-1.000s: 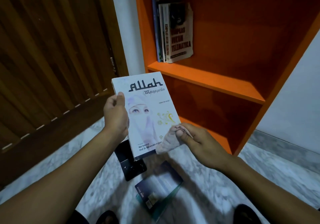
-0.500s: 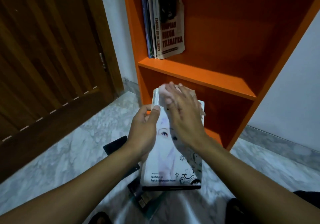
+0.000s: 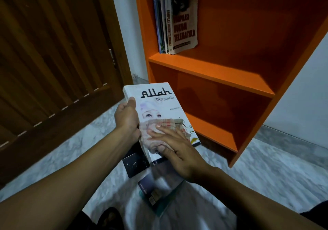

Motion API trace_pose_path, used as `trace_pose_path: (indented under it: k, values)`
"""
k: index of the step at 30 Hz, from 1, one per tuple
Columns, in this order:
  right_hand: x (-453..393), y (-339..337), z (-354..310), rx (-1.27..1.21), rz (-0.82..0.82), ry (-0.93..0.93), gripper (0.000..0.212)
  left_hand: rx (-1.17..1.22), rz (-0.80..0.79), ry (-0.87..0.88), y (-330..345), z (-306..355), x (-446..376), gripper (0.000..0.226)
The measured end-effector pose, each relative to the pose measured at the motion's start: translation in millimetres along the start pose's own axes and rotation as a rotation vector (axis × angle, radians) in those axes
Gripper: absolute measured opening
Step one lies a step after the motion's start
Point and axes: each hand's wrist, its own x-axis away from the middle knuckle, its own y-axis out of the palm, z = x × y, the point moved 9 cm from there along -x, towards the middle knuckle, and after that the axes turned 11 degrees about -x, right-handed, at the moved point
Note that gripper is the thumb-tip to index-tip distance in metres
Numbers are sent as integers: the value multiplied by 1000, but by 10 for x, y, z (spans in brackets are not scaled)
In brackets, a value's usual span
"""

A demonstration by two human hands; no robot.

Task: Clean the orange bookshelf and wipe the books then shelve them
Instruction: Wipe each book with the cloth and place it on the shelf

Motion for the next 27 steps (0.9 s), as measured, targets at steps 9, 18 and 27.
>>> trace_pose_path:
  k: [9, 18, 27]
  values:
    - [-38, -228, -27, -284, 57, 114, 24, 9, 54, 60, -210, 219, -69, 31]
    - [-66, -993, 461, 4, 241, 467, 45, -138, -115, 261, -70, 484, 94, 23]
    - [-137, -839, 457, -697, 209, 475, 39, -213, -351, 345, 249, 690, 339, 23]
